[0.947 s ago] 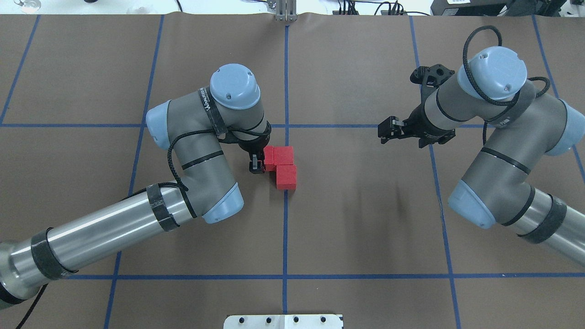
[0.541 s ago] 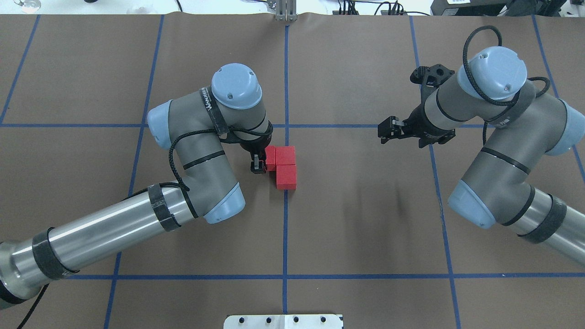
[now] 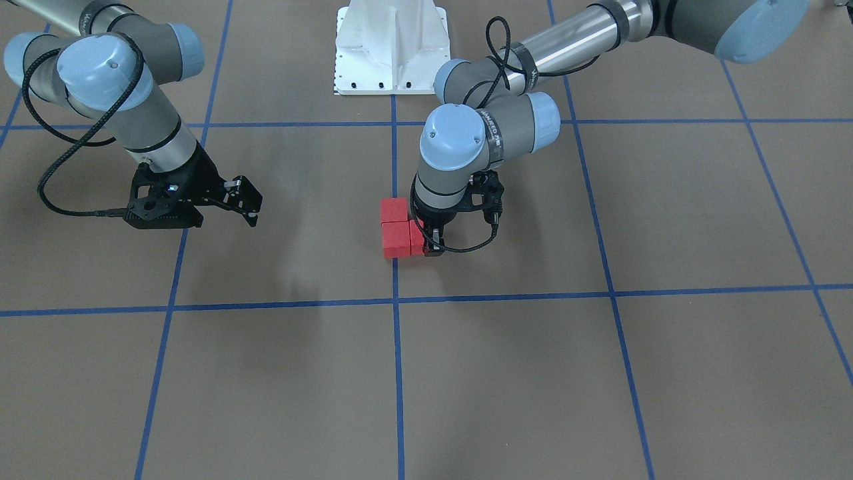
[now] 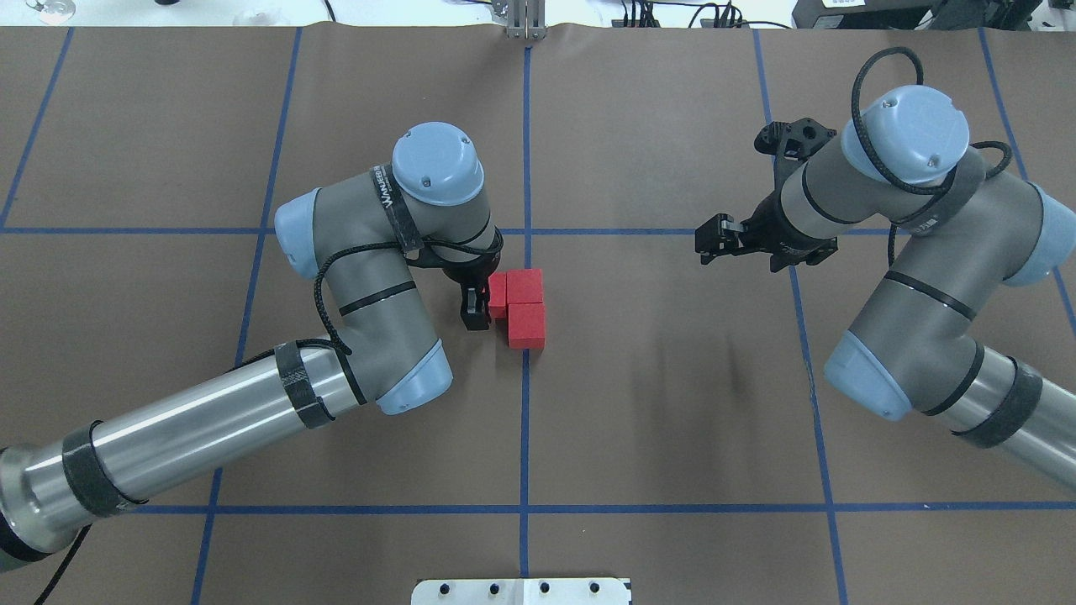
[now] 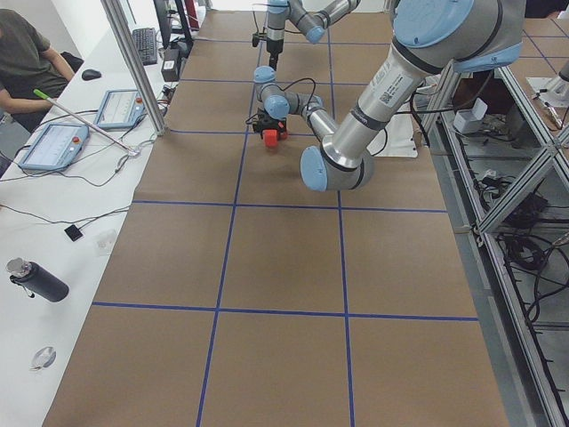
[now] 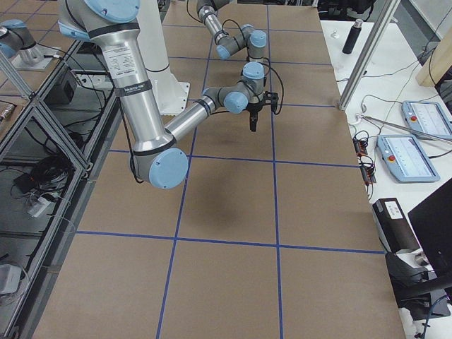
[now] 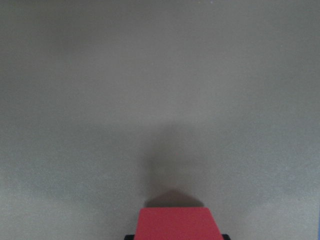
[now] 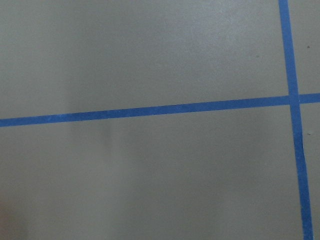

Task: Form red blocks into L shape at center
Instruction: 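Lower the cube beside the farther cube and open the left gripper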

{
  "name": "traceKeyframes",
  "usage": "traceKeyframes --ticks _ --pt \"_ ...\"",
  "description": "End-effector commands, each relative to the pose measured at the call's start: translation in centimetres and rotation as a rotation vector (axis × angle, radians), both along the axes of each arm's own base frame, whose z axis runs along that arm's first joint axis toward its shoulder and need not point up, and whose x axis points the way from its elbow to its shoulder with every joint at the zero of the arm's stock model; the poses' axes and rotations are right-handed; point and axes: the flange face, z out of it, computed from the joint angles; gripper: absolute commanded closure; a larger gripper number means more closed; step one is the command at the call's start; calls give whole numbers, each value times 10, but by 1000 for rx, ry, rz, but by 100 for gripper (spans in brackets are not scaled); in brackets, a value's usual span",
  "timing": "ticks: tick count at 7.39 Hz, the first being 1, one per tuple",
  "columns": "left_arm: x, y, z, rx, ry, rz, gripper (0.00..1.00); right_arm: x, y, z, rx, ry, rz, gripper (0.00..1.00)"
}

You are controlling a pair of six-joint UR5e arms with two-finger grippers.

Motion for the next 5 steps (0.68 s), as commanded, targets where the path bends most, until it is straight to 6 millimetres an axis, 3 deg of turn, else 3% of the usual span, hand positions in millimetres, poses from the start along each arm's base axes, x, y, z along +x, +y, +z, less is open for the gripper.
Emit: traceKeyframes --ticks 1,3,5 --pt "1 1 -6 4 7 2 0 0 0 0 0 0 0 0" --pt "-4 1 -12 -11 29 25 0 0 0 0 1 -1 0 0" --pt "-51 -10 -27 28 93 61 0 9 -5 -1 1 -4 15 0"
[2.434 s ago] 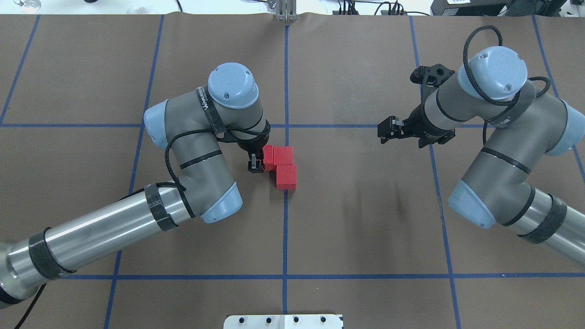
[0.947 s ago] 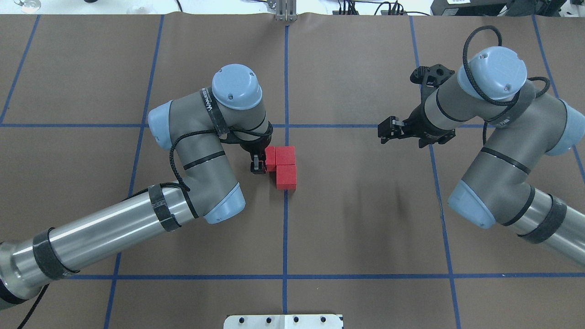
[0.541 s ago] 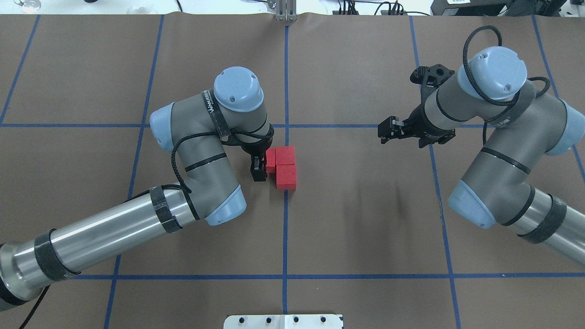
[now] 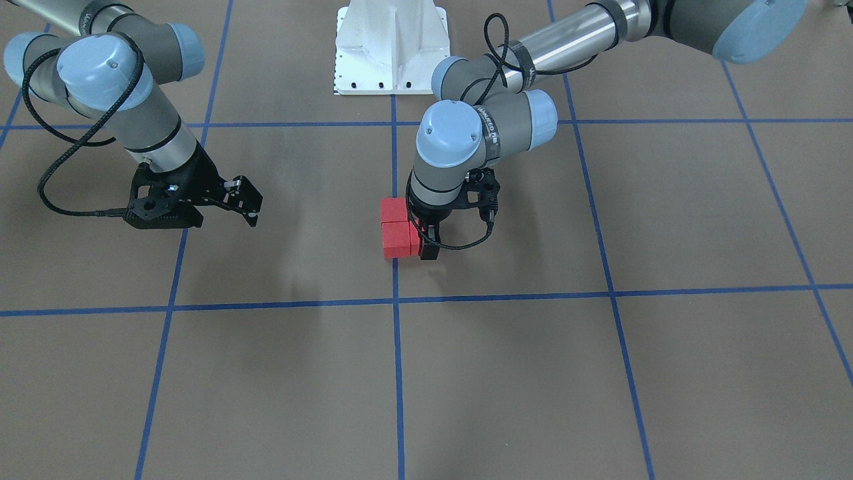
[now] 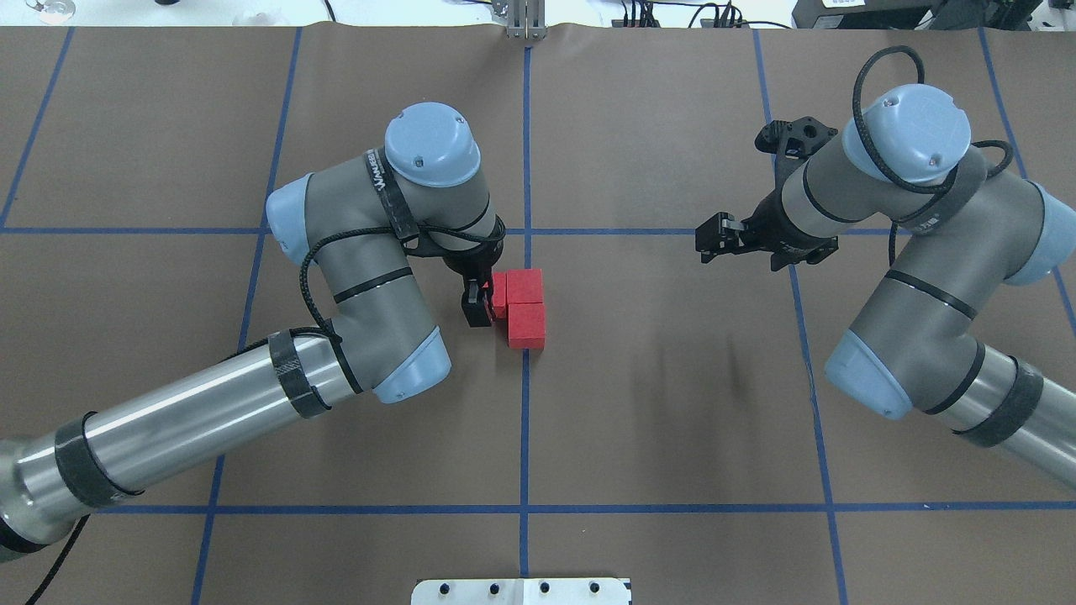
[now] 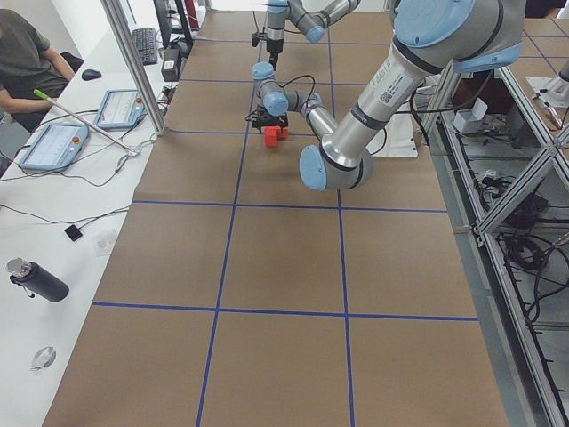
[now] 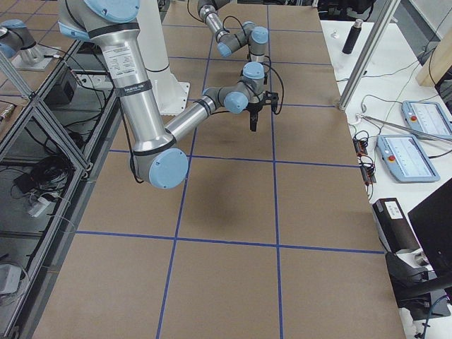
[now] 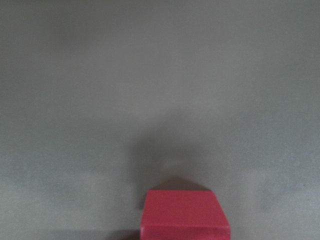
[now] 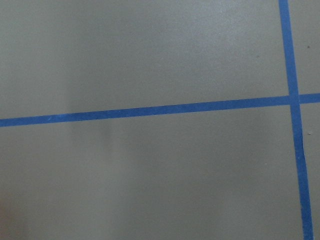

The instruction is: Form red blocks into L shape at center

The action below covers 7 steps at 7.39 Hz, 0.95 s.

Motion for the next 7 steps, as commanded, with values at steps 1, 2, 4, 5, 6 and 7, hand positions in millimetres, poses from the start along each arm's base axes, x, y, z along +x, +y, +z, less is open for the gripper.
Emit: traceKeyframes --ticks 1,2,4,5,6,7 --pt "-77 -2 15 70 64 60 0 24 -12 8 -17 -3 27 0" --pt "-135 13 44 155 78 126 0 52 -23 18 -21 -21 35 0" --pt "-238 51 121 391 36 275 0 138 -38 70 9 -30 -24 0" --pt "-298 53 161 532 -7 351 0 183 -40 98 30 -24 -45 0" --pt "-354 45 199 657 -62 426 0 235 -40 131 56 -19 -64 0" --pt "-406 39 232 783 -114 517 0 279 -43 155 76 -33 -71 0"
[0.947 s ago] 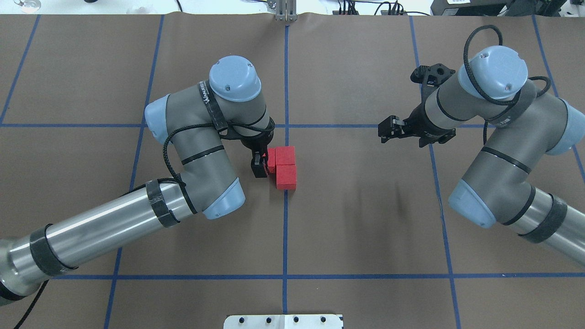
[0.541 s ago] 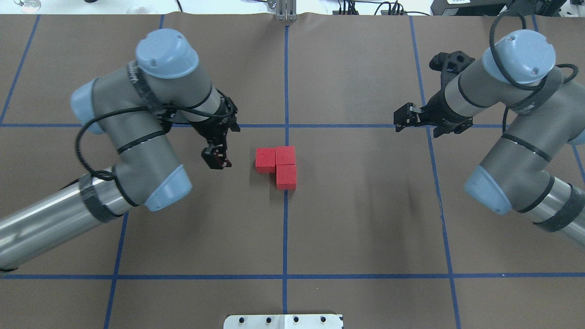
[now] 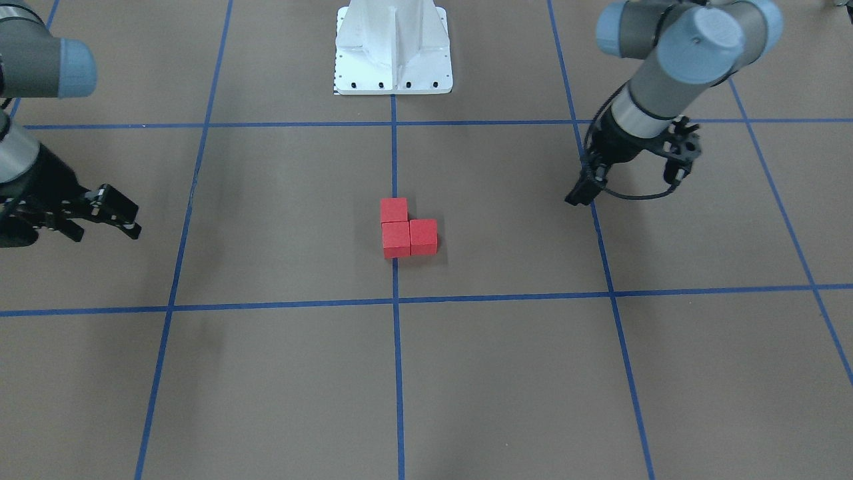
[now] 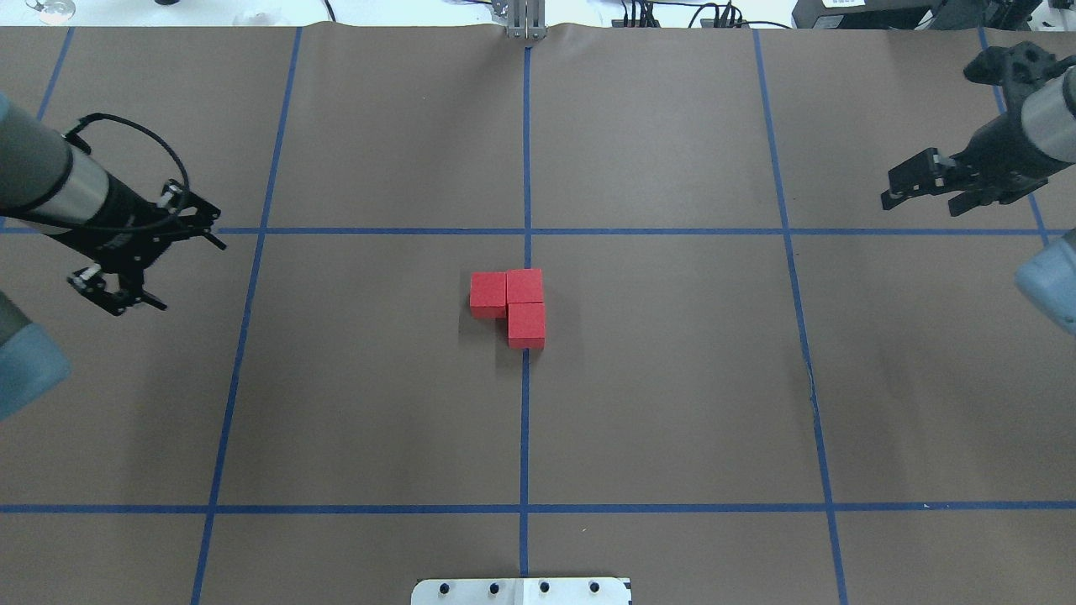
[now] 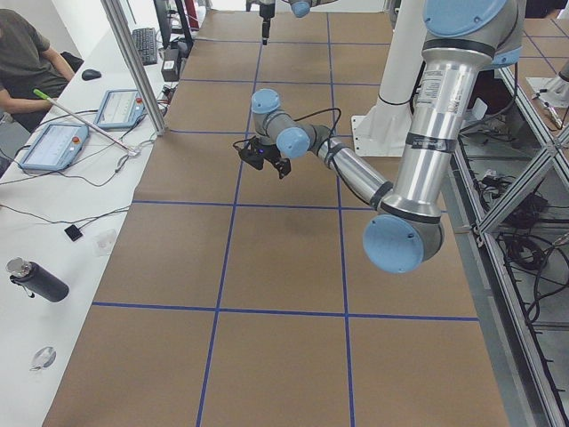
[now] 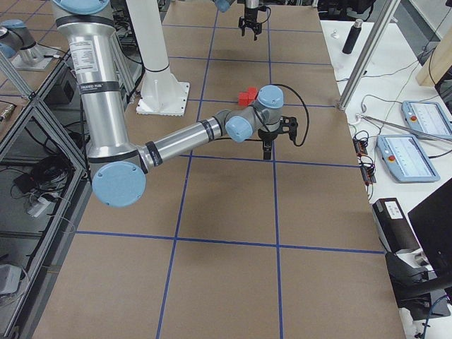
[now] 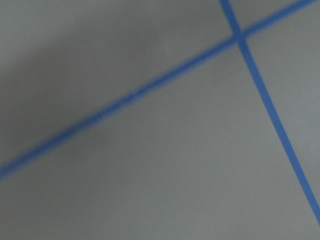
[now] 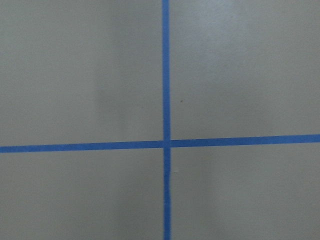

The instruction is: Form red blocks into L shape at center

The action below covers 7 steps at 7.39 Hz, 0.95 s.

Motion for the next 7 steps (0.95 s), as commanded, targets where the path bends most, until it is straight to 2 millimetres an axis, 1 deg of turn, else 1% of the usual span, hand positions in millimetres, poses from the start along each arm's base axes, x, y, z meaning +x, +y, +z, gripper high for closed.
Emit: traceKeyframes --ticks 1,2,3,4,5,6,7 --pt "-118 -12 62 289 -92 160 0 91 -4 48 27 -26 -6 0" --pt "-156 -18 84 369 -59 238 0 115 -5 58 46 0 -32 0" --pt "-215 -28 116 473 -48 299 0 138 -6 66 48 35 -67 0" --pt "-250 -32 150 589 -65 393 0 152 -5 73 61 59 -97 0" --pt "-275 -33 170 665 -96 452 0 159 -3 81 70 68 -107 0" --pt "-286 -33 185 695 -107 486 0 158 -6 88 57 69 -111 0" --pt "-286 -32 184 695 -104 485 0 153 -8 87 60 68 -120 0"
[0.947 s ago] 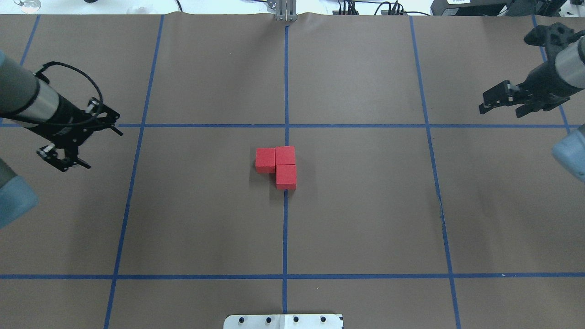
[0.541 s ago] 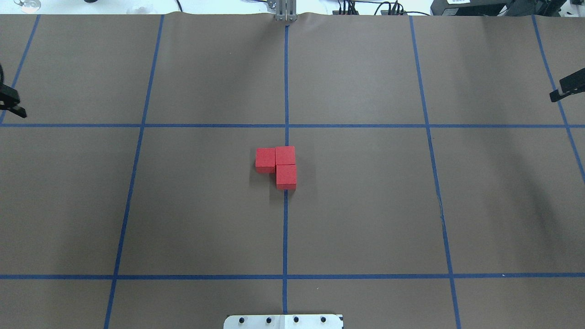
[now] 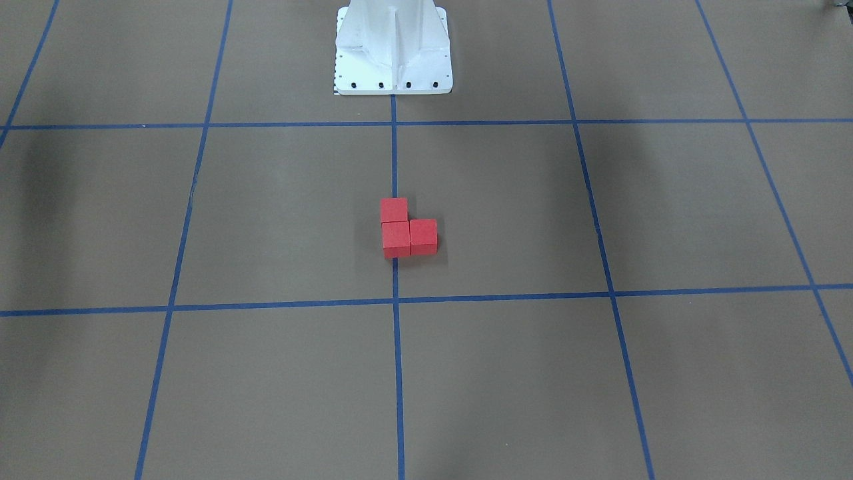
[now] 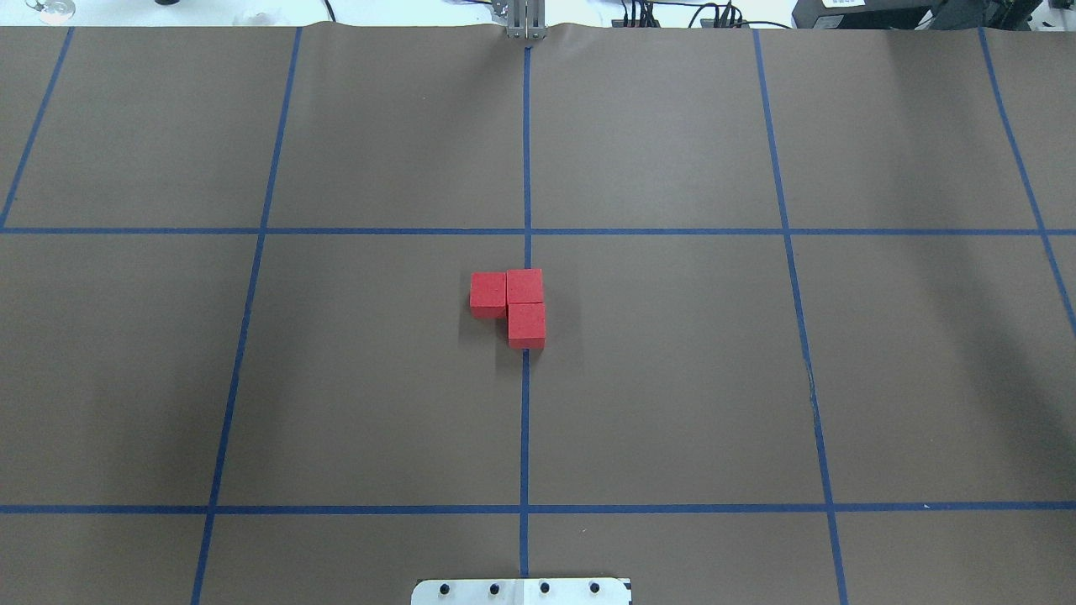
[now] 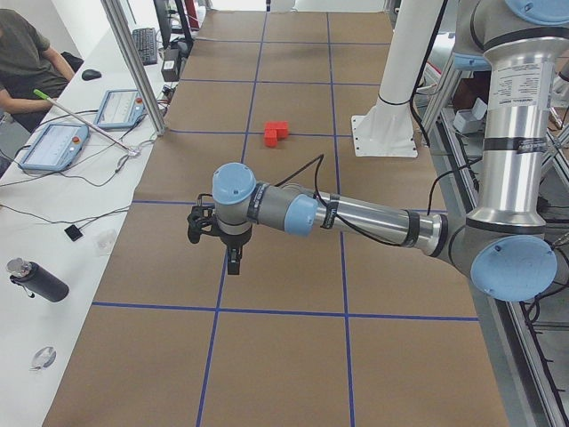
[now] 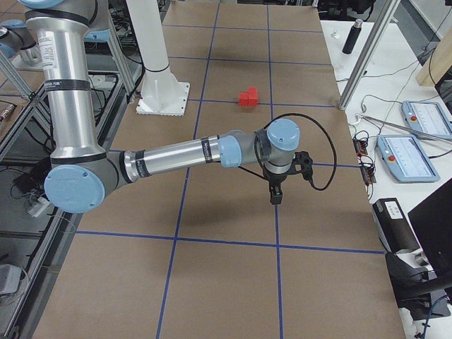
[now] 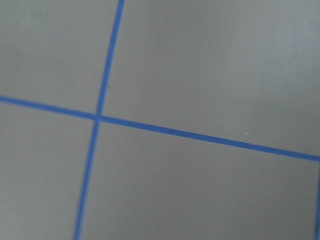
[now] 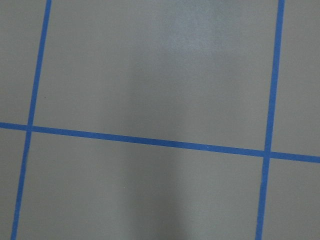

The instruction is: Form red blocks into L shape at center

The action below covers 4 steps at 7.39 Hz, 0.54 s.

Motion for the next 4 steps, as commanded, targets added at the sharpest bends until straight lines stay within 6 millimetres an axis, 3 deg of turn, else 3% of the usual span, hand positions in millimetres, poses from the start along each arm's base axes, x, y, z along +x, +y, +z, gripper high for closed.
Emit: traceKeyframes --ticks 1,4 --pt "-9 2 7 26 -6 20 0 -4 -1 3 -5 1 -14 0" --pt "-8 6 11 17 -3 21 0 -2 4 6 -17 -2 -3 0"
